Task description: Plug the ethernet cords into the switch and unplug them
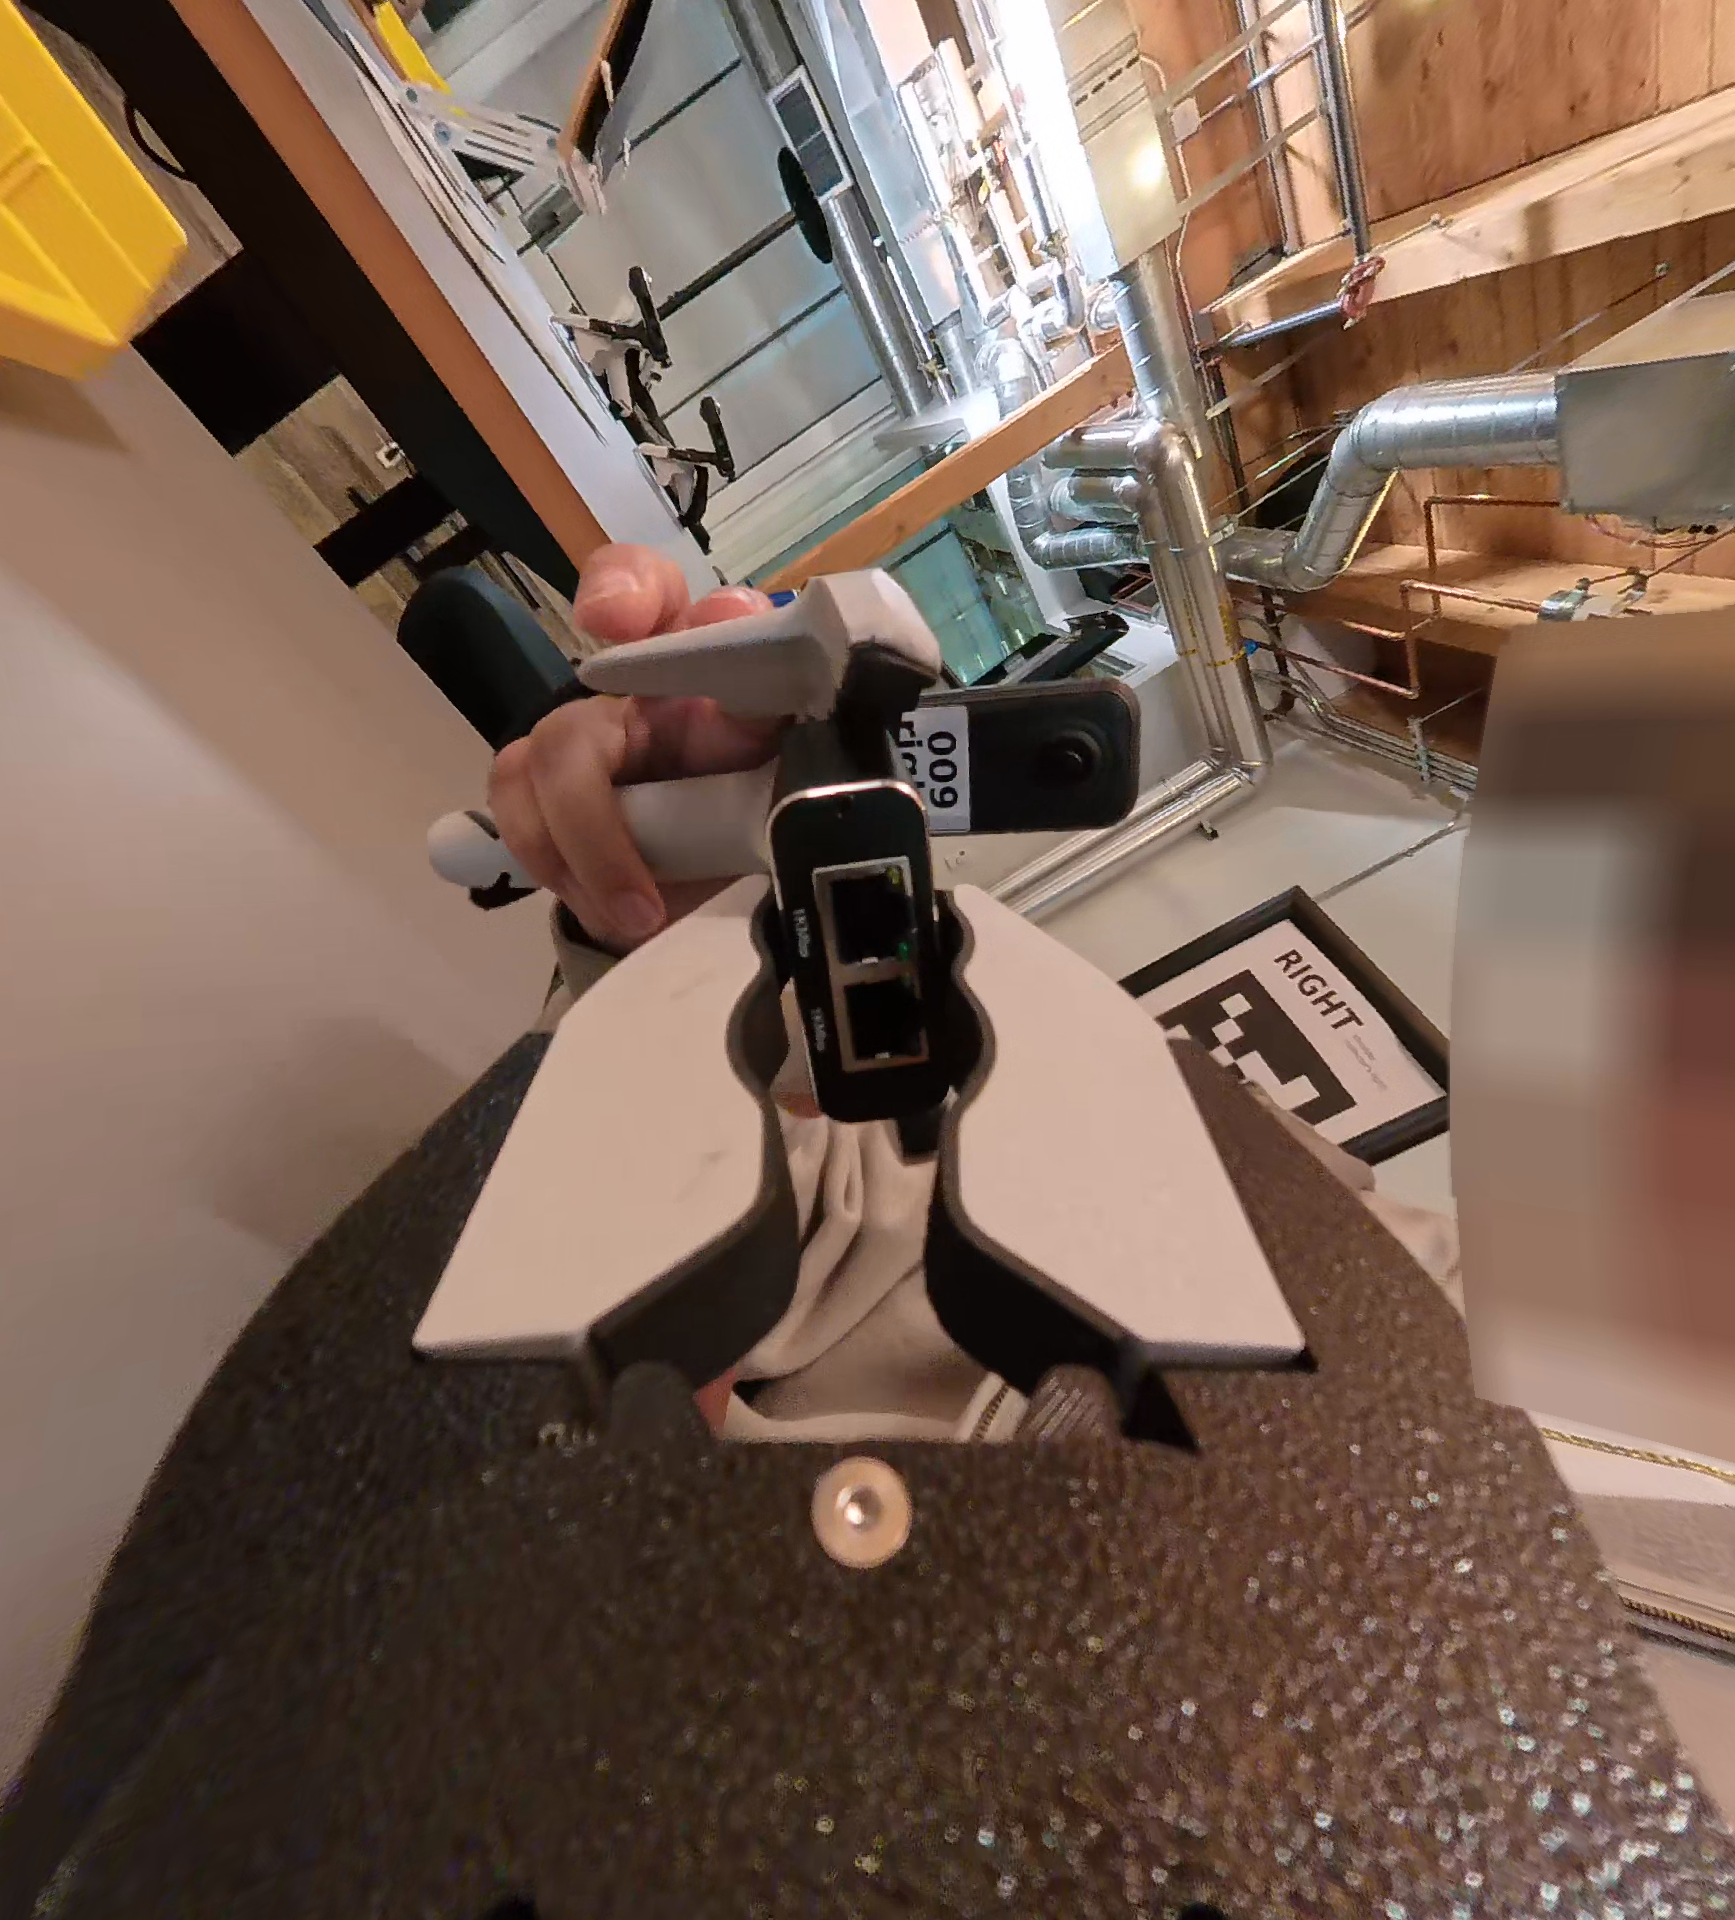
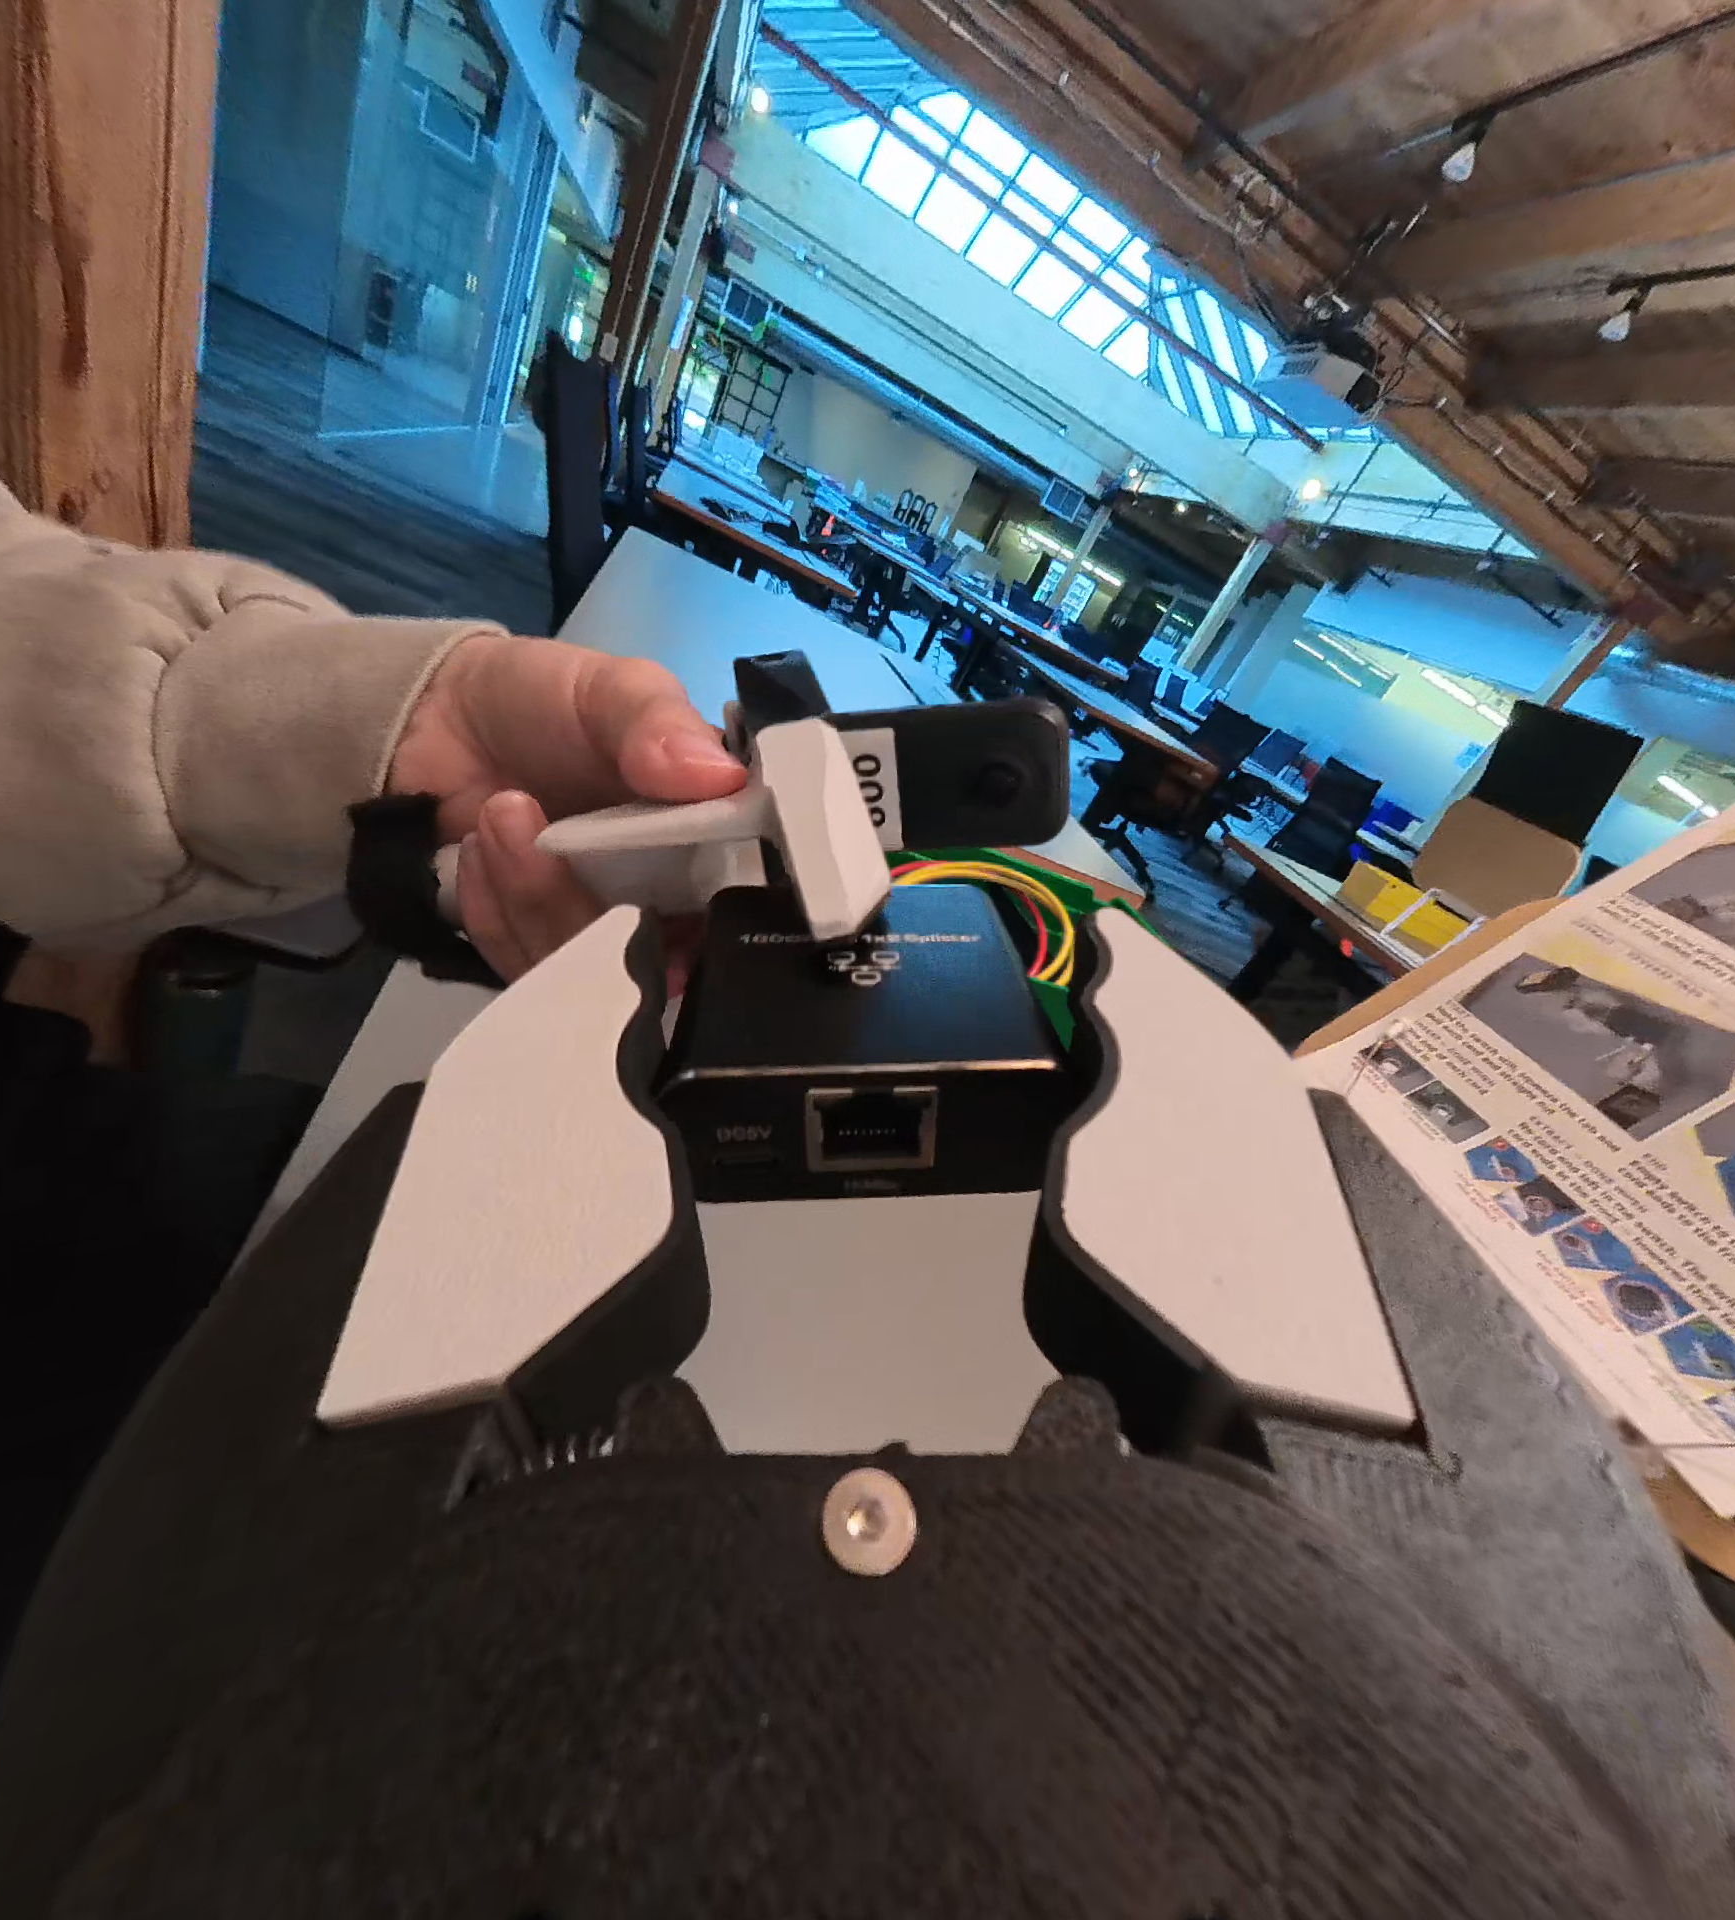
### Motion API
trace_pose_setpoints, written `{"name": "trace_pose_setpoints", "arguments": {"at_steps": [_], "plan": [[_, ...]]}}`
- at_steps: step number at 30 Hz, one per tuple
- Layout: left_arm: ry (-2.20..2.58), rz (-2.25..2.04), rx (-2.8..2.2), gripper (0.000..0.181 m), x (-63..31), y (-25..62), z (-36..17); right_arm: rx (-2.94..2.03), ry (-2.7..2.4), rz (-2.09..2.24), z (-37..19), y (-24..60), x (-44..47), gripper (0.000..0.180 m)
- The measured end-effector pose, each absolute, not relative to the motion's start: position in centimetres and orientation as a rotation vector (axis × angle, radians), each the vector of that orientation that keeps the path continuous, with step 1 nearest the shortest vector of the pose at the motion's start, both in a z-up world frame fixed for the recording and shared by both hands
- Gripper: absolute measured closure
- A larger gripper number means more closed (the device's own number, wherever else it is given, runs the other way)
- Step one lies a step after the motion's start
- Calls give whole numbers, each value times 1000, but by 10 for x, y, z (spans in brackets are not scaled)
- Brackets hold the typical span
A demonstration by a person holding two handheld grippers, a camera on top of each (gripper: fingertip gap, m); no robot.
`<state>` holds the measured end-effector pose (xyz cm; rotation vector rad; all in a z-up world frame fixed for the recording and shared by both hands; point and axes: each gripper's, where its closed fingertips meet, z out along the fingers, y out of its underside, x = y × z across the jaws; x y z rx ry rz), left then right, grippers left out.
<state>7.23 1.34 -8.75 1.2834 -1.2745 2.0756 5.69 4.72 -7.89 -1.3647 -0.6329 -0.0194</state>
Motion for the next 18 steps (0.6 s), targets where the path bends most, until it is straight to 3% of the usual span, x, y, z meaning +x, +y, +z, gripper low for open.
{"name": "trace_pose_setpoints", "arguments": {"at_steps": [18], "plan": [[-1260, 2127, 1410, 154, 68, 35, -86, -1428, -632, -2, -91, 75, 52, 102]]}}
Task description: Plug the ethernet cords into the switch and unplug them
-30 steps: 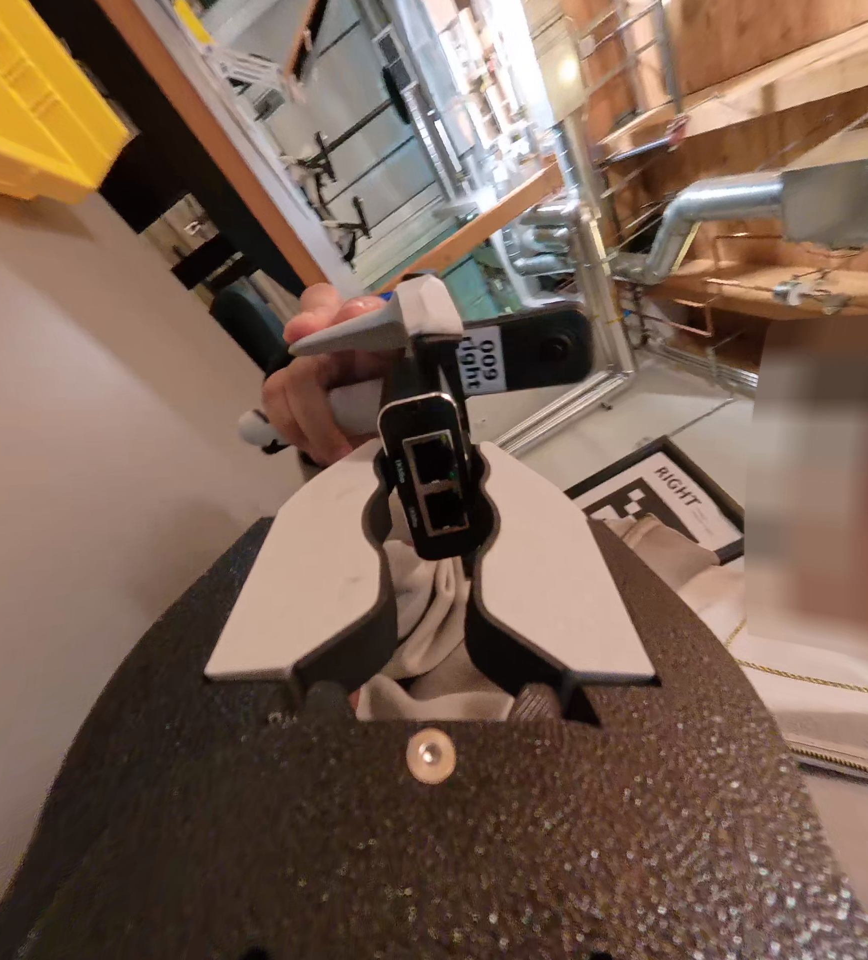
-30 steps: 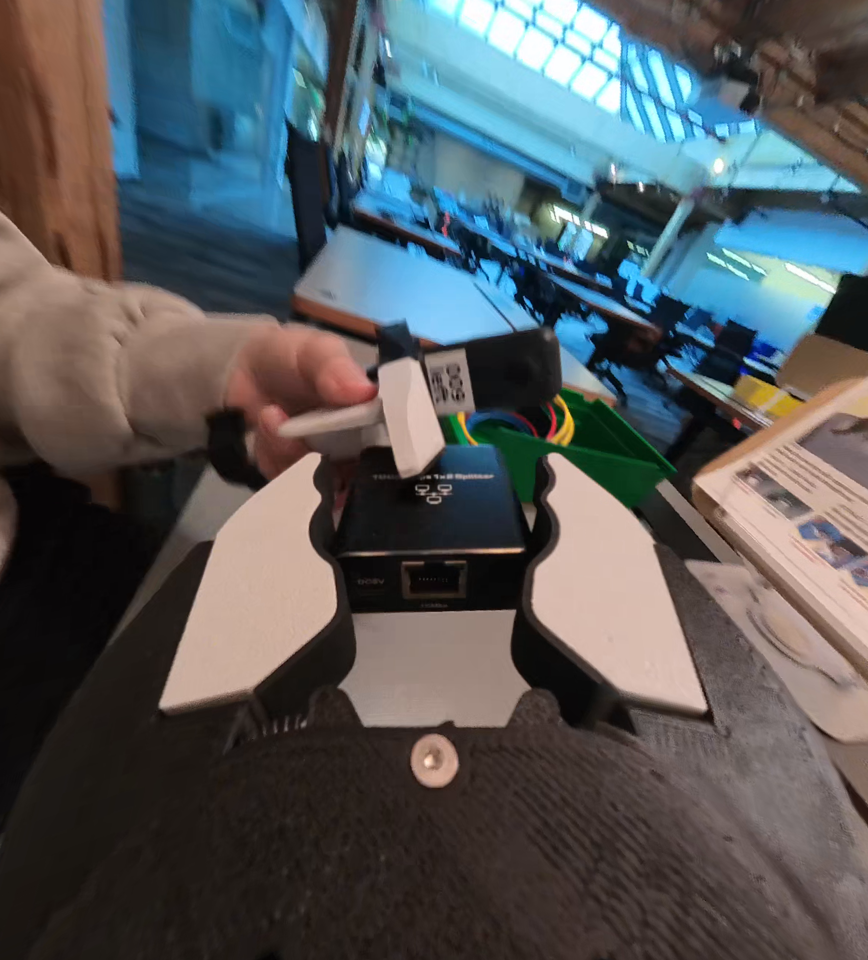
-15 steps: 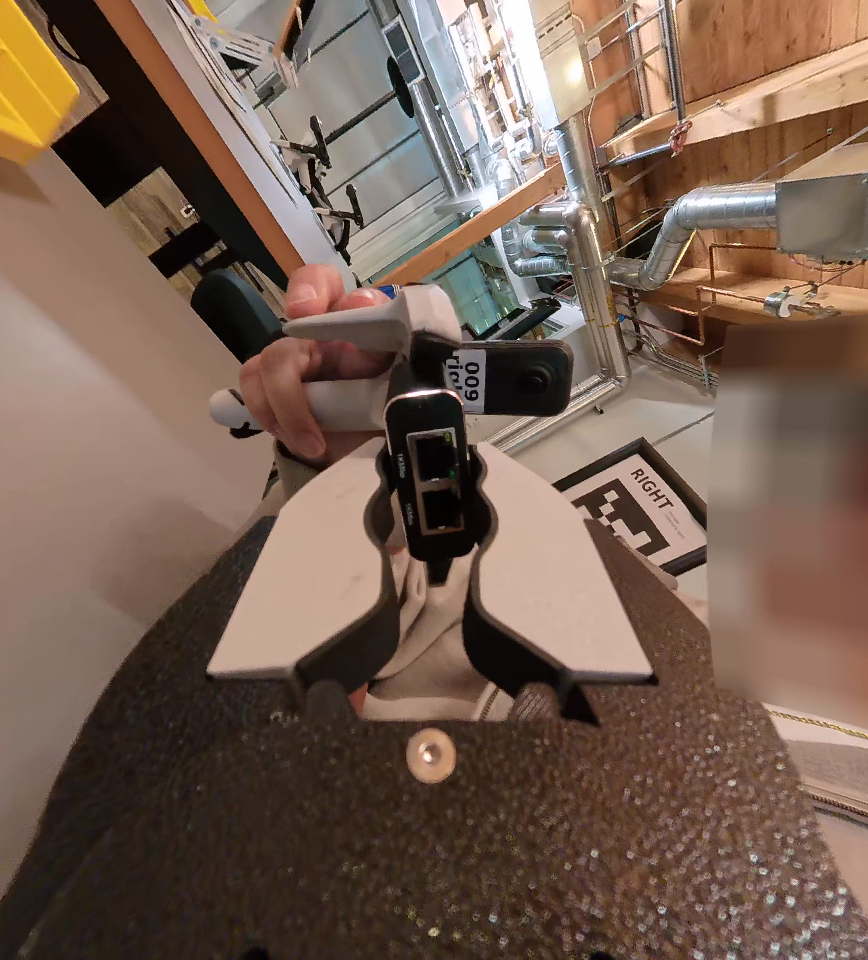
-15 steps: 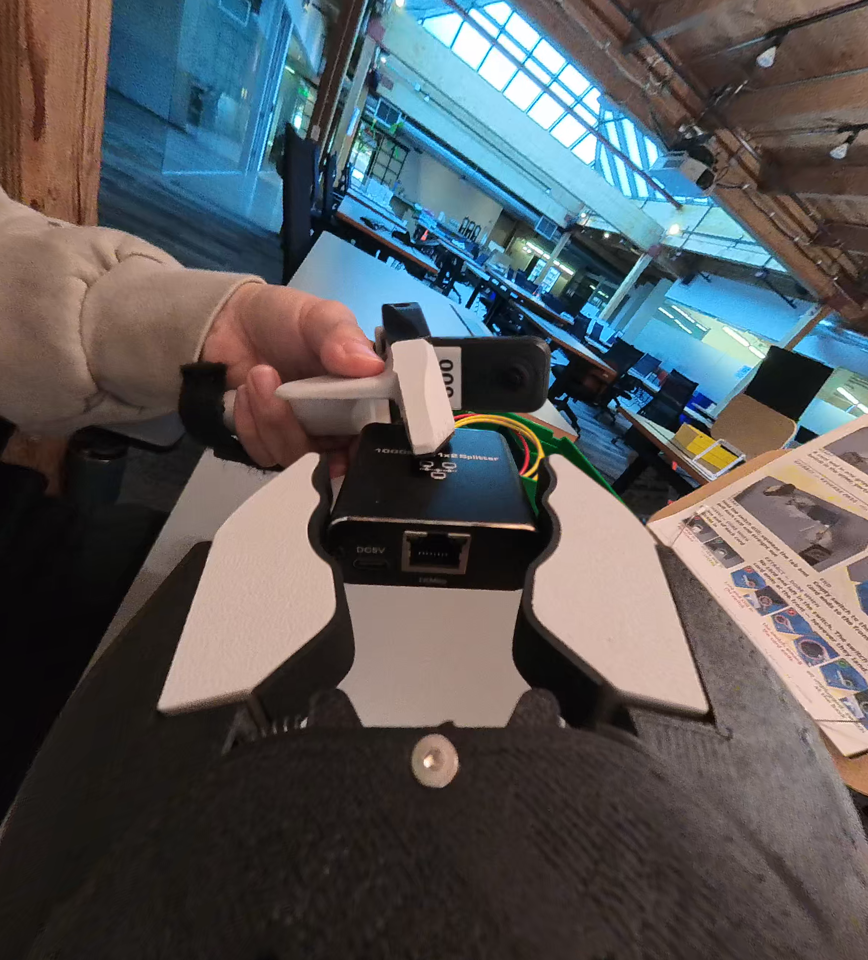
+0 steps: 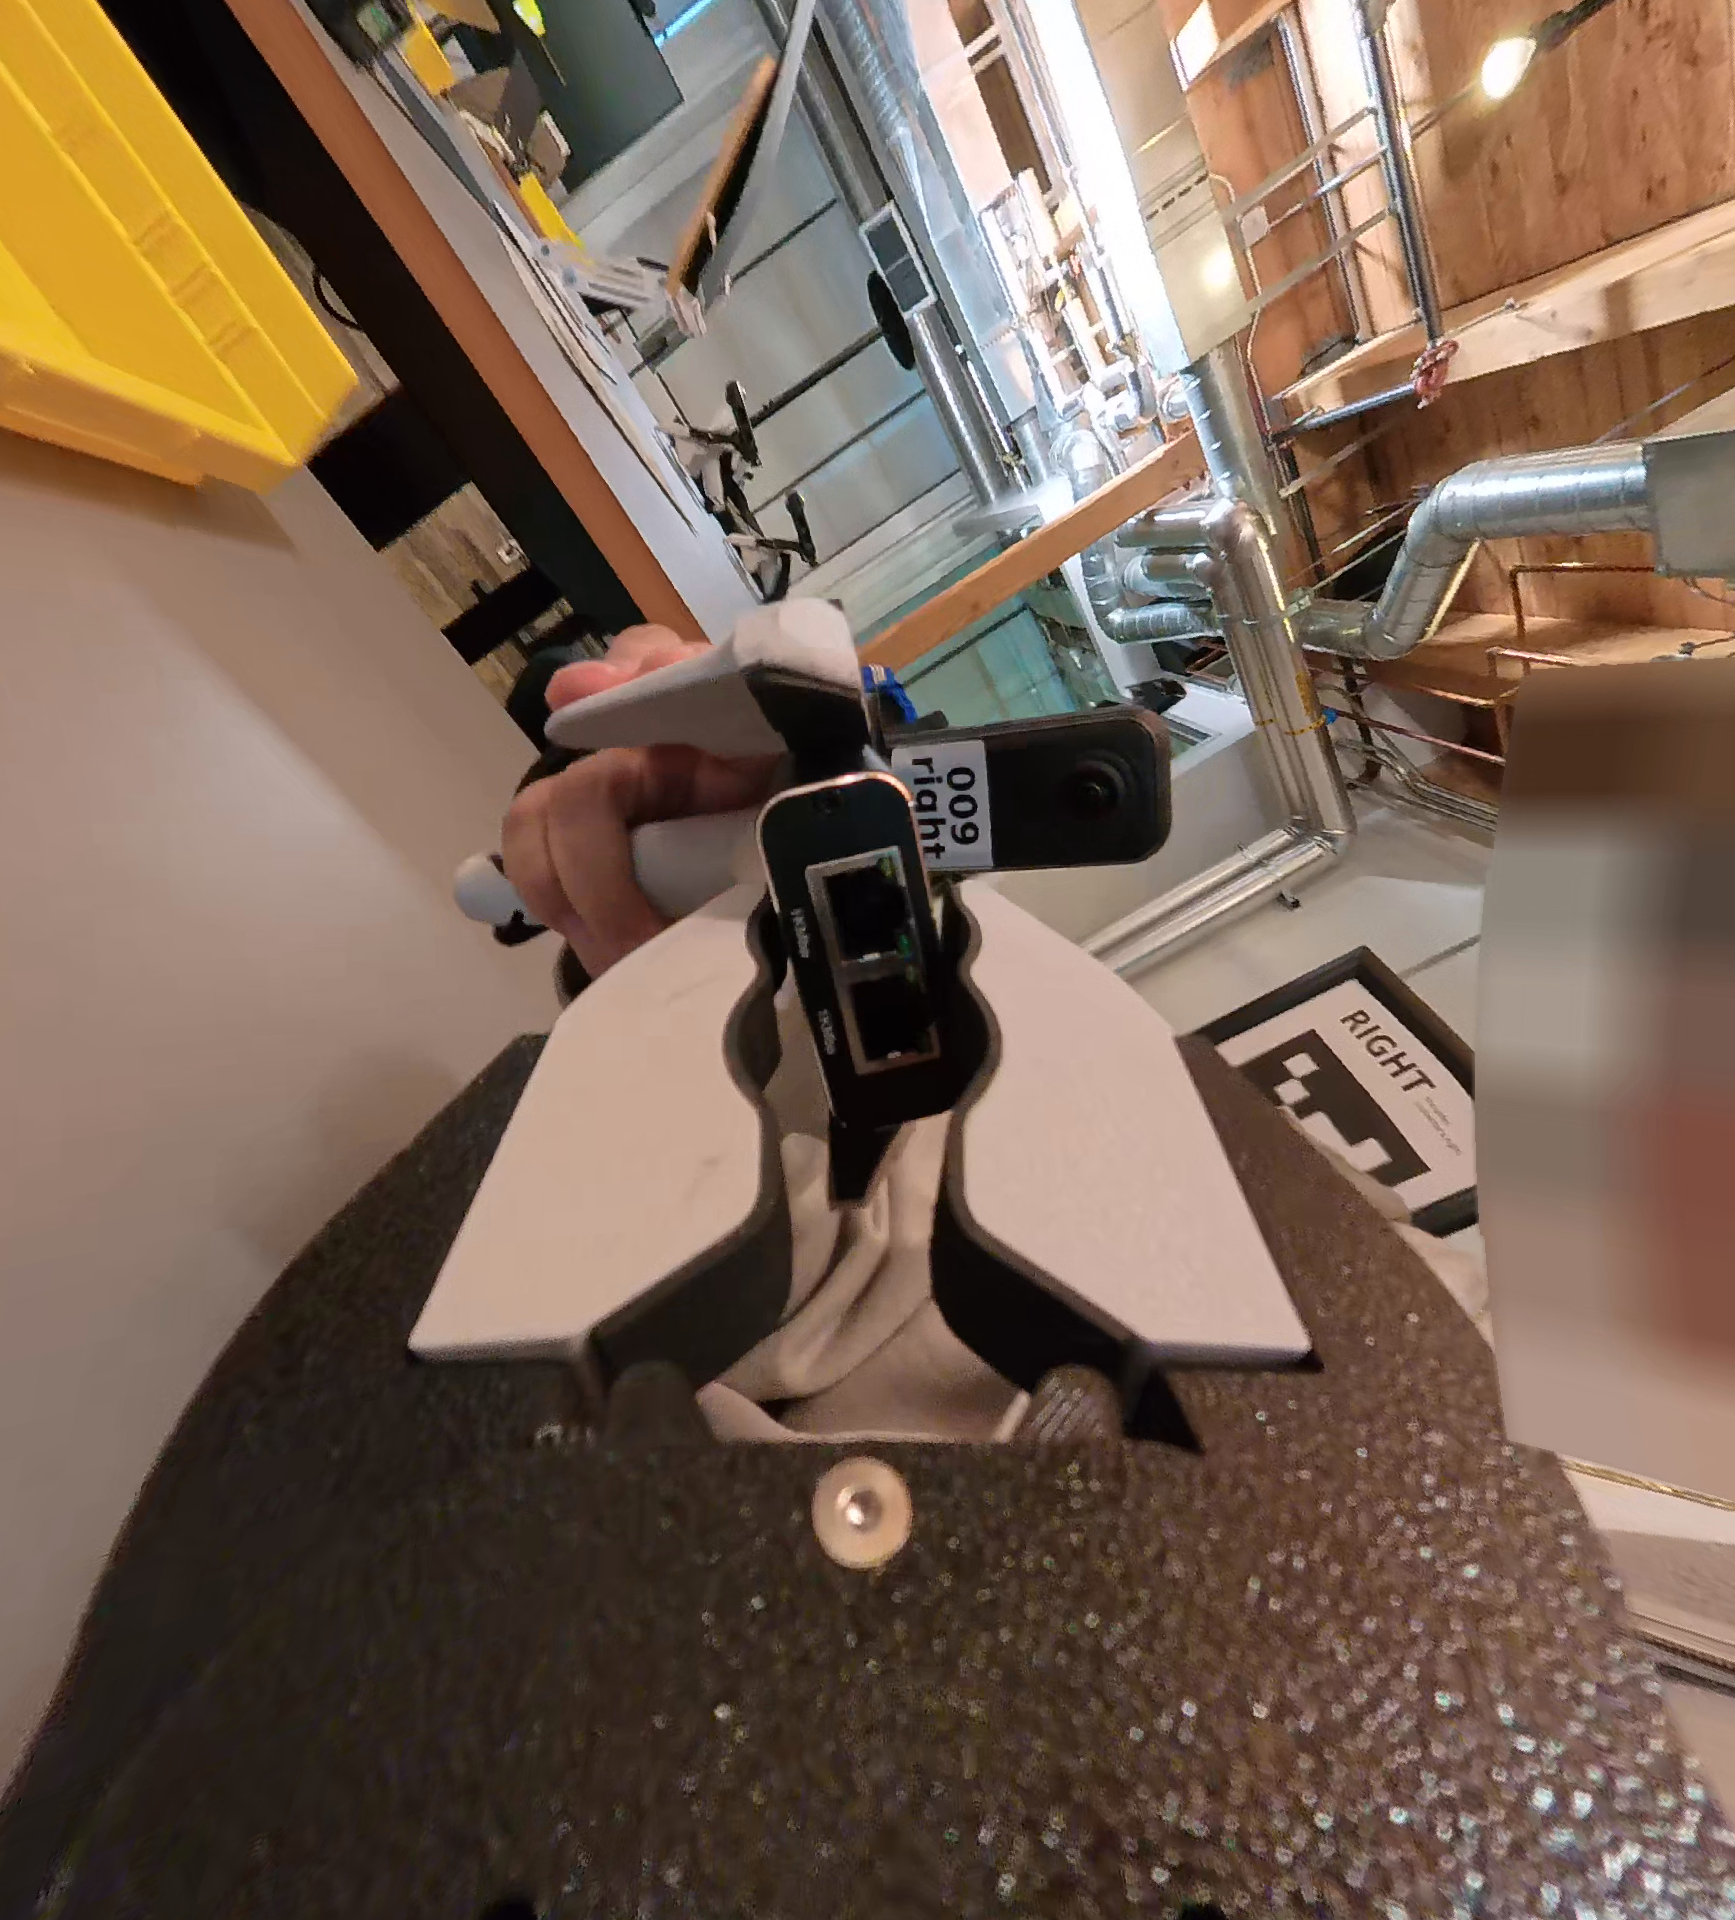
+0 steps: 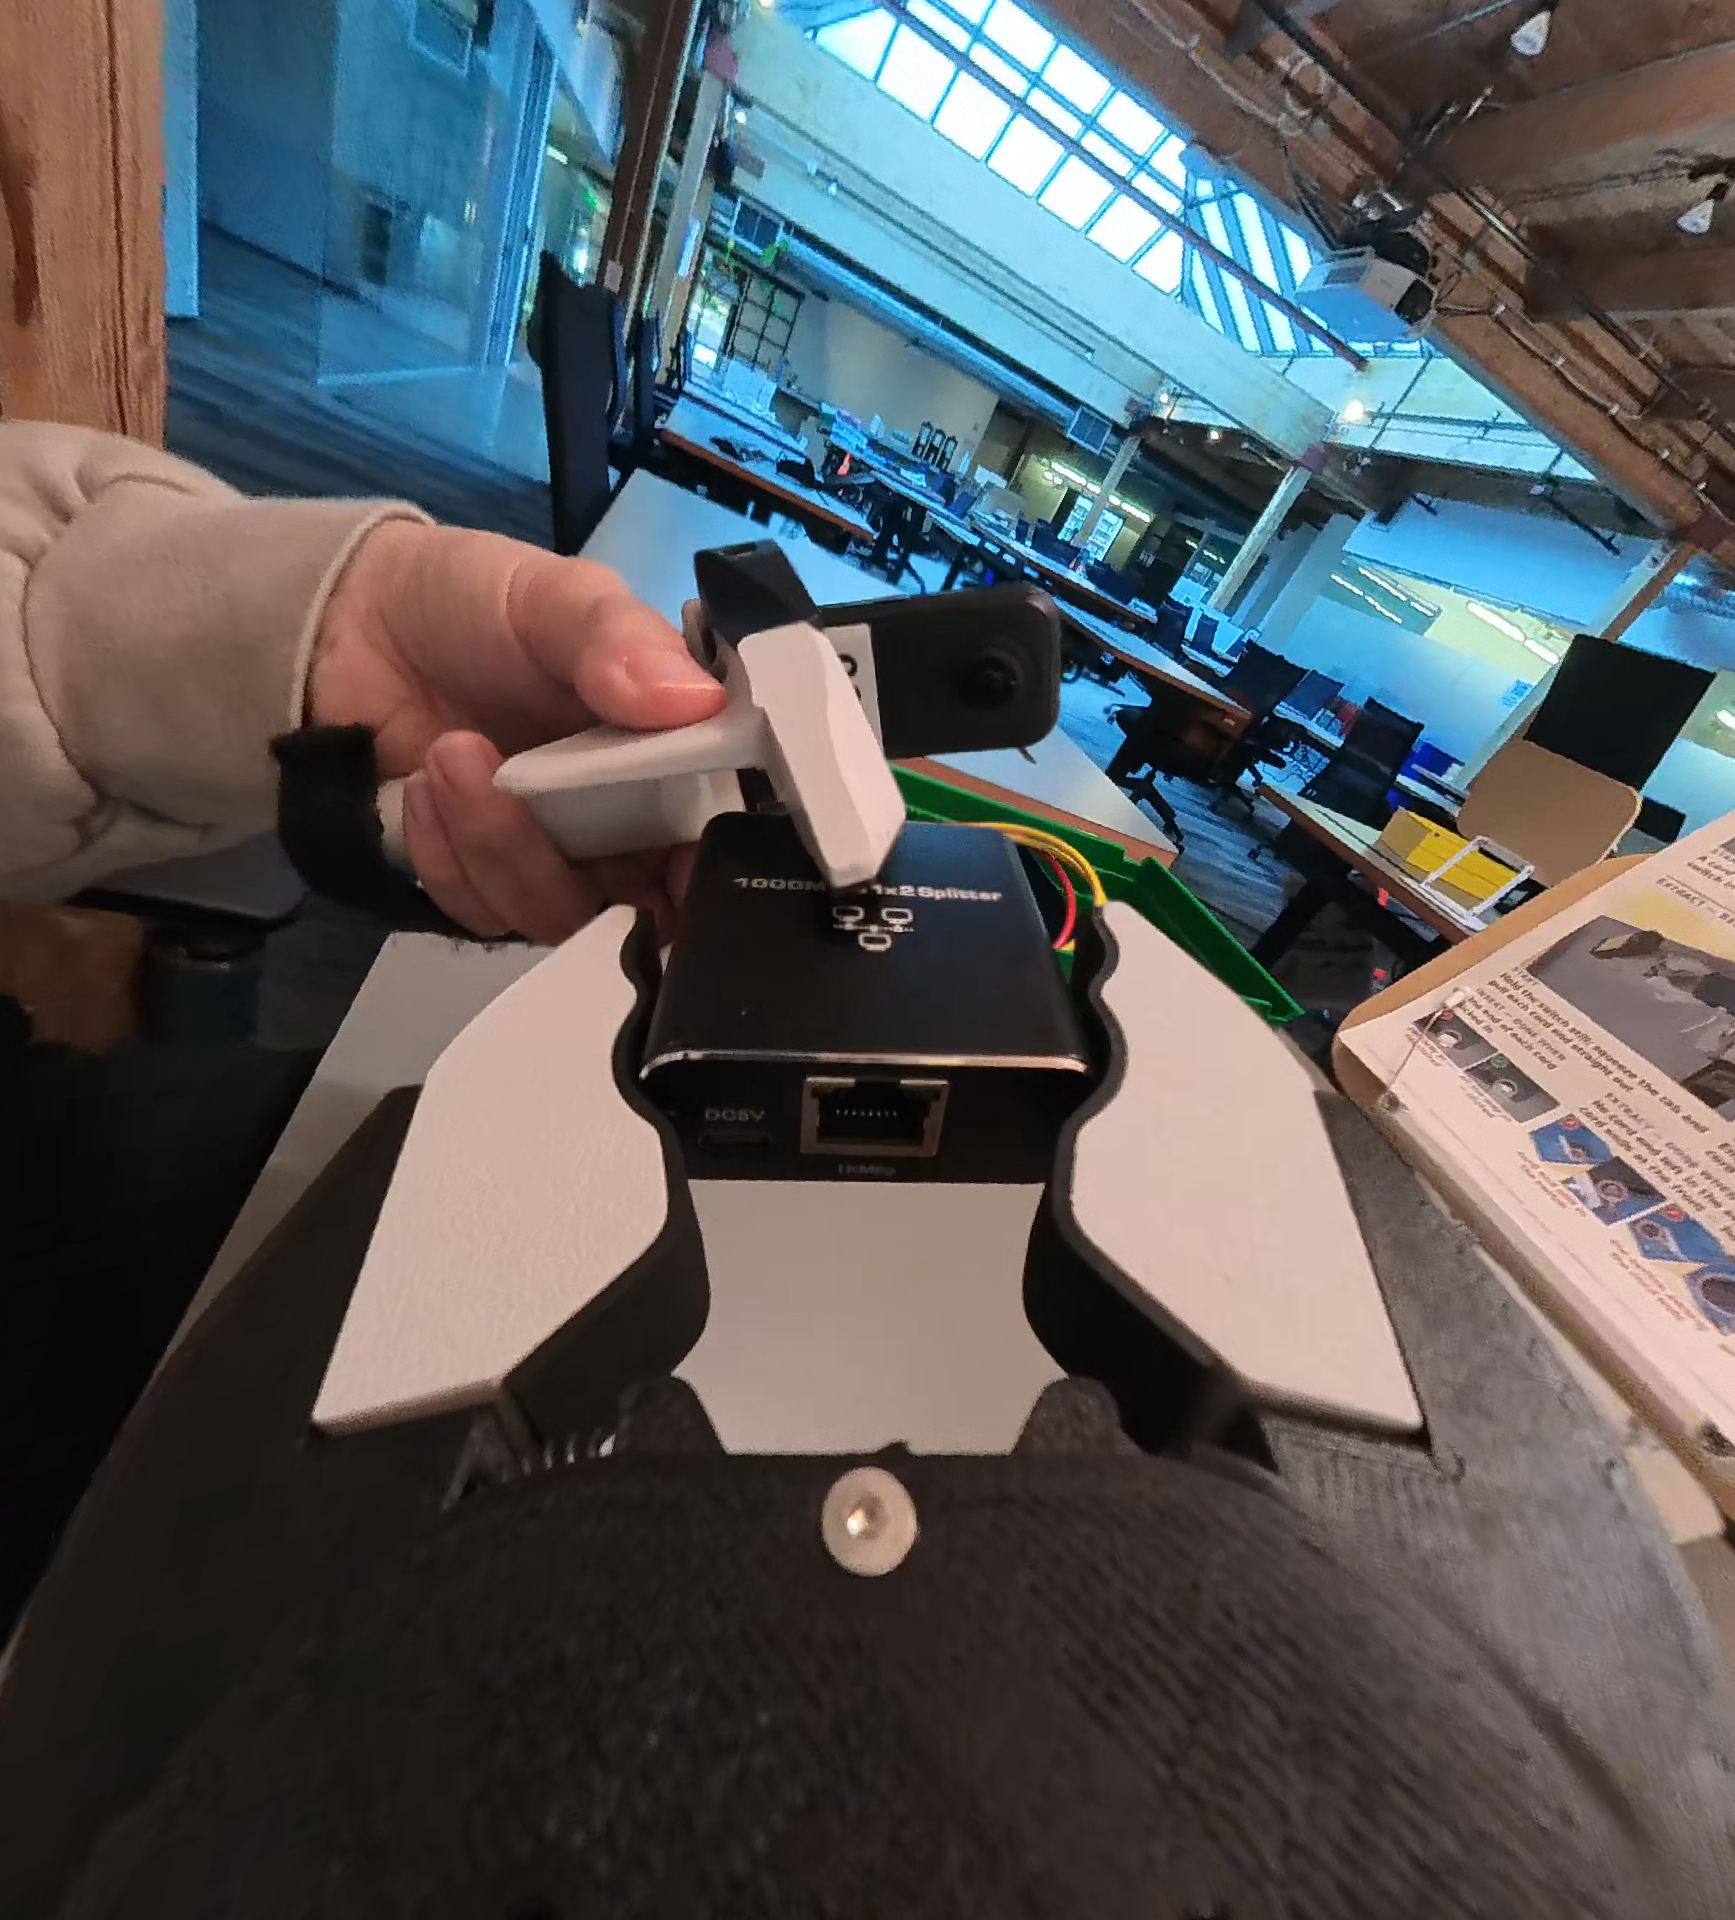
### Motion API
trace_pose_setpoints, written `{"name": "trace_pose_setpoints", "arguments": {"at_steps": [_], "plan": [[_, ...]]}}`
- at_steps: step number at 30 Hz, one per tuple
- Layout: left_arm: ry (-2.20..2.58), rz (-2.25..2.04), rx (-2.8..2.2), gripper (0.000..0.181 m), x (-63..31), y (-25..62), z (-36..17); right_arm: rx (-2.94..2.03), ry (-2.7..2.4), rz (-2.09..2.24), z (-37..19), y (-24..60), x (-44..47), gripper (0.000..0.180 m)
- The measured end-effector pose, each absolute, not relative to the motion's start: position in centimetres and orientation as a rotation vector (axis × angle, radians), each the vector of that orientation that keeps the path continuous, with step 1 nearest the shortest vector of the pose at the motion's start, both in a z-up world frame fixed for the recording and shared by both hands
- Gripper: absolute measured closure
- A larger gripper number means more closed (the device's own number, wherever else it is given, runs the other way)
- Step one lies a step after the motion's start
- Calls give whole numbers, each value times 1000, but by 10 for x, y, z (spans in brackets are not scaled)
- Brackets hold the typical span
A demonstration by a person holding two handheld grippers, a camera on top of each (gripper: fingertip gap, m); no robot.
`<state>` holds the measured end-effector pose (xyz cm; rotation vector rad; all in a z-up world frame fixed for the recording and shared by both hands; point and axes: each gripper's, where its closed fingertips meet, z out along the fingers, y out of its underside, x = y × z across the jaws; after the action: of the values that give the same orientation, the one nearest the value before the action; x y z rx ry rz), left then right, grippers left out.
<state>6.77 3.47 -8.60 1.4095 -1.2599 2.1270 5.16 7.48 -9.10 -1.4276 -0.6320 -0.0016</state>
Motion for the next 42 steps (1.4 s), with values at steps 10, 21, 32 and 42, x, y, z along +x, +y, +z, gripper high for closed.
{"name": "trace_pose_setpoints", "arguments": {"at_steps": [10, 21, 32, 42], "plan": [[-1661, 2258, 1700, 141, 67, 99, -93, -1389, -387, 158, -85, 77, 94, 103], [-2685, 1011, 2484, 139, 36, 323, -139, -1415, -346, 195, -93, 69, 122, 102], [-2514, 384, 2347, 145, 69, 395, -249, -1364, -315, 247, -87, 65, 129, 103], [-2328, 179, 2574, 167, 96, 429, -276, -1404, -304, 246, -100, 68, 134, 103]]}}
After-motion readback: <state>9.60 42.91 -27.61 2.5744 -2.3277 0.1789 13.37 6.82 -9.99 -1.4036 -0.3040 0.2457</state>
